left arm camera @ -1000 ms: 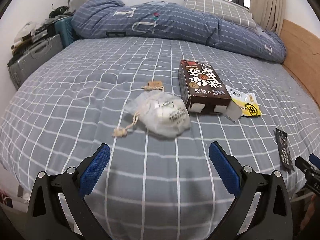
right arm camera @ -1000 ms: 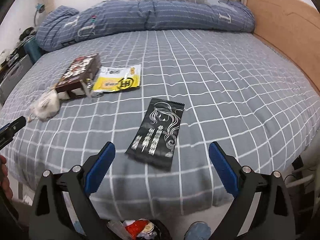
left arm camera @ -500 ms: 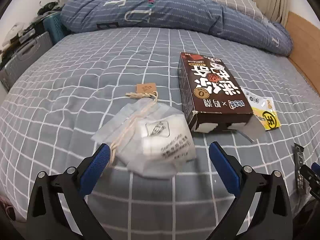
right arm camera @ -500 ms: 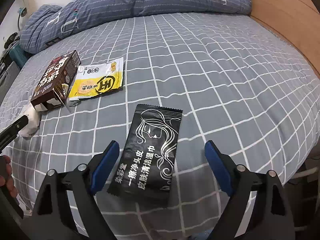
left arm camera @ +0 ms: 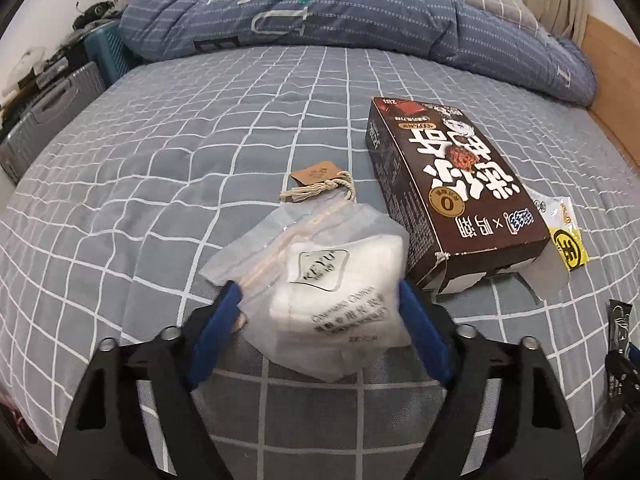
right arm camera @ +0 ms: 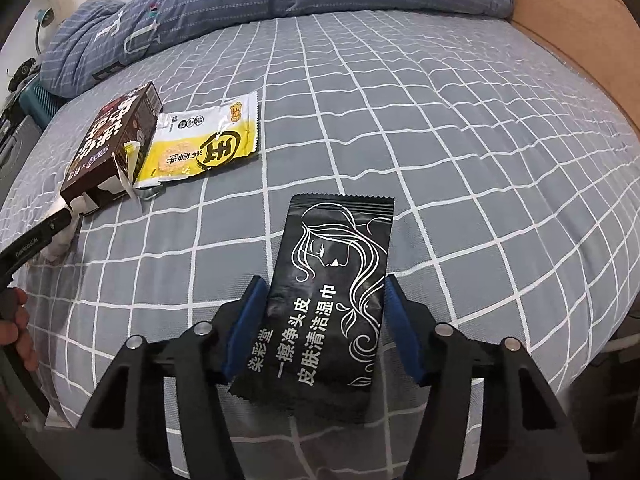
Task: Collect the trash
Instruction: 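Grasp the white cotton-pad bag with the left gripper while the right grasps the black packet, then carry the cotton-pad bag and black packet with both grippers over the bin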
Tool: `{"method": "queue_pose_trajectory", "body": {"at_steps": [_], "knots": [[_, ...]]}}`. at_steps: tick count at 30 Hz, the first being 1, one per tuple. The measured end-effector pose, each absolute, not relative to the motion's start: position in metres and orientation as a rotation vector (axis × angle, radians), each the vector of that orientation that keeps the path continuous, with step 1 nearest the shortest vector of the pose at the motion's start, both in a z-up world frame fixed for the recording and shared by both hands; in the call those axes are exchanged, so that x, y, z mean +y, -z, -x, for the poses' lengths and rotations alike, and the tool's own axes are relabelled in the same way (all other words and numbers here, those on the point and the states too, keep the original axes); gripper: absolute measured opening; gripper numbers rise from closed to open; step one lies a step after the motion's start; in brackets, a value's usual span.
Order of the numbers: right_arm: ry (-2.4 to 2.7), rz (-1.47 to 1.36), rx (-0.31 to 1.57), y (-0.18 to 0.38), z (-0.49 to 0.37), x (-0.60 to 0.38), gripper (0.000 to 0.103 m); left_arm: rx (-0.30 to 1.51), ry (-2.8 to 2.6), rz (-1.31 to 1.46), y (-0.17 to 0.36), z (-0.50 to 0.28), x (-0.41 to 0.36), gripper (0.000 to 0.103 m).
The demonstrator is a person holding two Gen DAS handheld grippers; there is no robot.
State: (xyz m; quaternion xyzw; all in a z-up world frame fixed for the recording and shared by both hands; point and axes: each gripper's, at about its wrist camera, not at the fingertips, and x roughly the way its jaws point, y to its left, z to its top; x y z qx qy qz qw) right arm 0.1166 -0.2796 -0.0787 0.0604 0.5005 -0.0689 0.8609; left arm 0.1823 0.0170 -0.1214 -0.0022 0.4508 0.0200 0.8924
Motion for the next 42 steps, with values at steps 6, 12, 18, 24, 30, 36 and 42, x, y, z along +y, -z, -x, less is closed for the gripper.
{"method": "queue_pose_trajectory", "body": {"at_steps": [6, 12, 18, 24, 30, 36, 42], "knots": [[0.154, -0.089, 1.055, 0.081, -0.118, -0.276, 0.031, 0.930, -0.005, 0.004, 0.122, -0.182, 0.015, 0.057], [0.160, -0.050, 1.028, 0.076, -0.118, -0.272, 0.030, 0.914, 0.012, 0.054, 0.112, -0.179, 0.021, 0.057], [0.147, -0.067, 1.011, 0.067, -0.116, -0.272, 0.030, 0.881, 0.019, 0.058, 0.096, -0.171, 0.019, 0.057], [0.123, -0.055, 0.984, 0.052, -0.112, -0.264, 0.030, 0.854, 0.026, 0.069, 0.078, -0.159, 0.018, 0.057], [0.104, -0.062, 0.960, 0.038, -0.105, -0.263, 0.030, 0.832, 0.031, 0.071, 0.063, -0.145, 0.016, 0.057], [0.080, -0.051, 0.935, 0.028, -0.098, -0.258, 0.030, 0.812, 0.053, 0.085, 0.051, -0.123, 0.013, 0.057], [0.050, -0.023, 0.899, 0.017, -0.089, -0.251, 0.030, 0.799, 0.056, 0.091, 0.045, -0.099, 0.011, 0.057]]}}
